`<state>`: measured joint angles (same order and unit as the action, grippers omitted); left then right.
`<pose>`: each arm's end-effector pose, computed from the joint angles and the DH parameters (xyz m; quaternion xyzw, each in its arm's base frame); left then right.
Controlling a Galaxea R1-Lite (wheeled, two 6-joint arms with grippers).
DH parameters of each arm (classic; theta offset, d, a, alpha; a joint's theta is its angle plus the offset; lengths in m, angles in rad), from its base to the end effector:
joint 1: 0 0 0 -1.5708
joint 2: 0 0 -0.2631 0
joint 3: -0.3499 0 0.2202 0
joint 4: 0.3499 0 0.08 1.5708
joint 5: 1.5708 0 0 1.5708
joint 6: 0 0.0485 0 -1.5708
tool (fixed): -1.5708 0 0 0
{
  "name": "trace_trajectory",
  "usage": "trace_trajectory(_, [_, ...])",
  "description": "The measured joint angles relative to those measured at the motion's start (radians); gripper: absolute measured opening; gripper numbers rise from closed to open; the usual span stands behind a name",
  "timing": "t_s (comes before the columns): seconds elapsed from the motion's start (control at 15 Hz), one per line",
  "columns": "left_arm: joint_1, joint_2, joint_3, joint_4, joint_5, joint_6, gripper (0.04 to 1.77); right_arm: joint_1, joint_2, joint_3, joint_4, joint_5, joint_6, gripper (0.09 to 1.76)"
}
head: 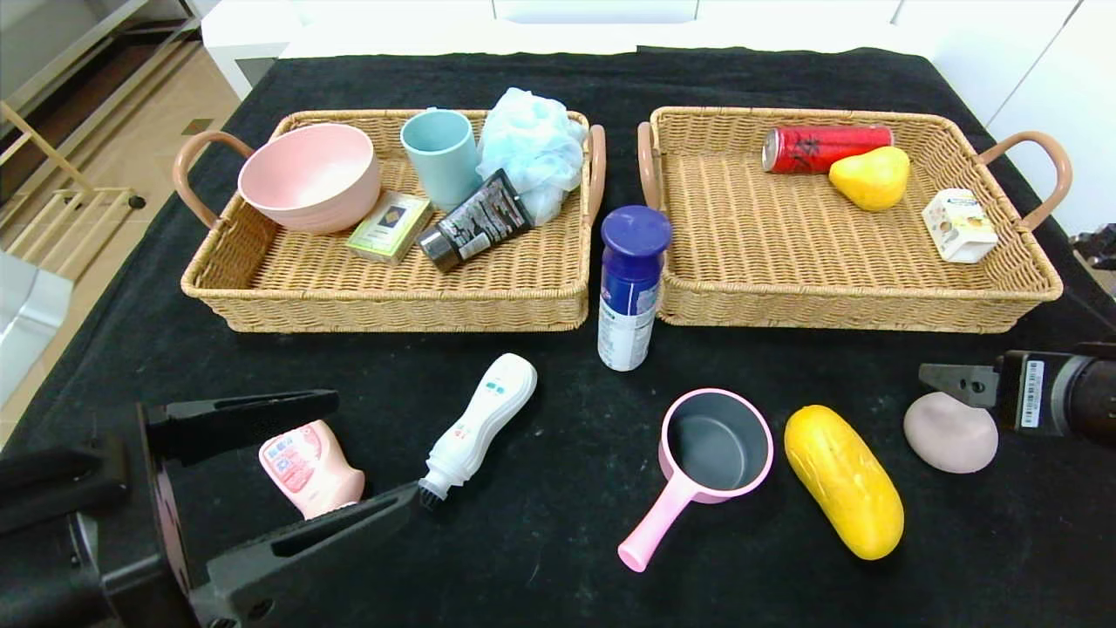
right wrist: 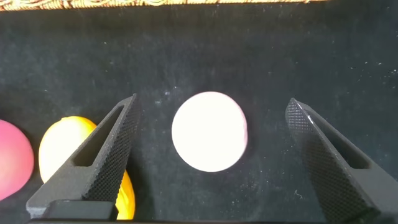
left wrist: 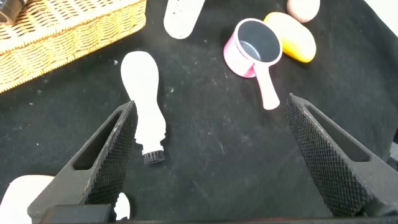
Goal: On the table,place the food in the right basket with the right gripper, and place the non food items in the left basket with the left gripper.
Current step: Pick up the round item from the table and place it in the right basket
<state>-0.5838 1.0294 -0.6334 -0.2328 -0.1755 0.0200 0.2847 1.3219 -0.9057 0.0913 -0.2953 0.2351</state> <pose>0.1709 -0.1231 0.1946 0.0258 0.0761 -0.3701 0.9255 0.2587 0.0610 0.1790 0.0422 0.2383 -0.0333 0.9697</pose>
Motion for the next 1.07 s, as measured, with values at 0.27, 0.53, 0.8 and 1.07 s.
trace_trajectory(0.27, [-0.002, 0.0, 0.001, 0.0, 0.0, 0.0, 1.72, 0.001, 0.038, -0.068, 0.125, 0.0, 0.065, 1.71])
trace_trajectory(0.53, [-0.002, 0.0, 0.002, 0.0, 0.0, 0.0, 1.72, -0.003, 0.097, -0.169, 0.272, 0.056, 0.197, 1.71])
trace_trajectory(0.8, [-0.002, 0.0, 0.002, 0.0, 0.0, 0.0, 1.72, -0.041, 0.14, -0.172, 0.276, 0.07, 0.201, 1.71])
trace_trajectory(1.07, [-0.002, 0.0, 0.003, 0.0, 0.0, 0.001, 1.72, -0.083, 0.154, -0.163, 0.276, 0.133, 0.203, 1.71])
